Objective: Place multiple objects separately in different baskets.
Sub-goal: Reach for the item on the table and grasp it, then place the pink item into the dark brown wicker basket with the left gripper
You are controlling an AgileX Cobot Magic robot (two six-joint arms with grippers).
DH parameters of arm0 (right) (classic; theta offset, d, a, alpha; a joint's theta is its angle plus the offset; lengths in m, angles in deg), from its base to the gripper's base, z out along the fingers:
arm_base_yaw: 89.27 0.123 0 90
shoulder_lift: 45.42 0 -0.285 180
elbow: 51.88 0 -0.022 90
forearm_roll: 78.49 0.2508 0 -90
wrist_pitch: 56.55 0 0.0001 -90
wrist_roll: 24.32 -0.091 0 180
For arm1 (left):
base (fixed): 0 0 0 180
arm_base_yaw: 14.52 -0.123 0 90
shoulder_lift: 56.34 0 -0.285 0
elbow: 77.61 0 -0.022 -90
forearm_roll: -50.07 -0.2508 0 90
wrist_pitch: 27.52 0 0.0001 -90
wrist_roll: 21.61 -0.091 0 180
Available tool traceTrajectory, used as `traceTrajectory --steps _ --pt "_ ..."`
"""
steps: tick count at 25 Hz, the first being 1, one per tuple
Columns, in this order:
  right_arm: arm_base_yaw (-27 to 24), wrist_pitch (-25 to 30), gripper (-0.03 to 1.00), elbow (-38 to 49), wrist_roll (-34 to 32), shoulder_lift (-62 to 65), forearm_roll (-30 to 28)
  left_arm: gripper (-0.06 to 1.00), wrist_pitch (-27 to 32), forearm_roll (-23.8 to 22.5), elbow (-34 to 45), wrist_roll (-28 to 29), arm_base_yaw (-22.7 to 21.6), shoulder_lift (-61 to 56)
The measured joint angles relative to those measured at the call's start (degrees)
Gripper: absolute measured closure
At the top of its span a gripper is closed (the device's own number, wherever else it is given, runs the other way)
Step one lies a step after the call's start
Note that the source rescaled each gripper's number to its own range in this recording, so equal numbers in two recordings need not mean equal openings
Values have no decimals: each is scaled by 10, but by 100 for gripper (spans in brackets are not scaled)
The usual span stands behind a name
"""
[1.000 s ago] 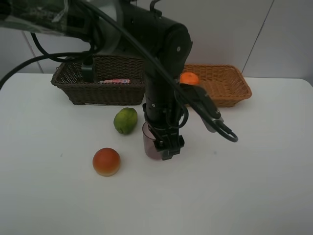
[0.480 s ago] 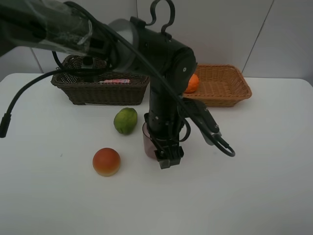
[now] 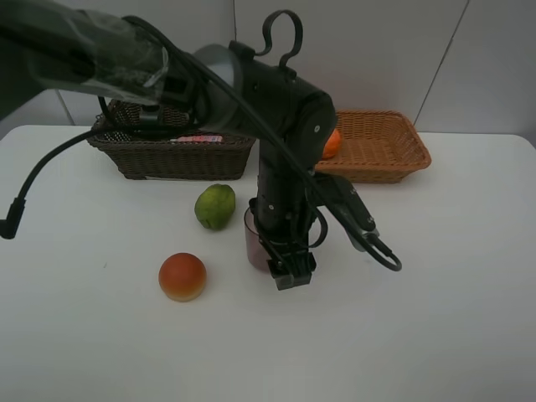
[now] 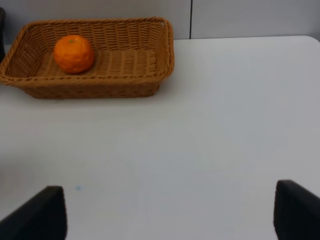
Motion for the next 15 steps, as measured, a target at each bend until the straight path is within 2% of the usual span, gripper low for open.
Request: traceTrajectory --steps 2,6,8,9,15 --pt "0 0 17 0 0 0 0 18 -1 0 0 2 0 1" --pt "0 0 17 0 0 0 0 70 -5 0 0 3 0 1" --pt "0 0 17 0 0 0 0 91 -13 -1 0 3 0 1" --pt "0 0 17 0 0 0 0 94 -16 -1 0 3 0 1" --pt "0 0 17 0 0 0 0 94 -20 -1 0 3 0 1"
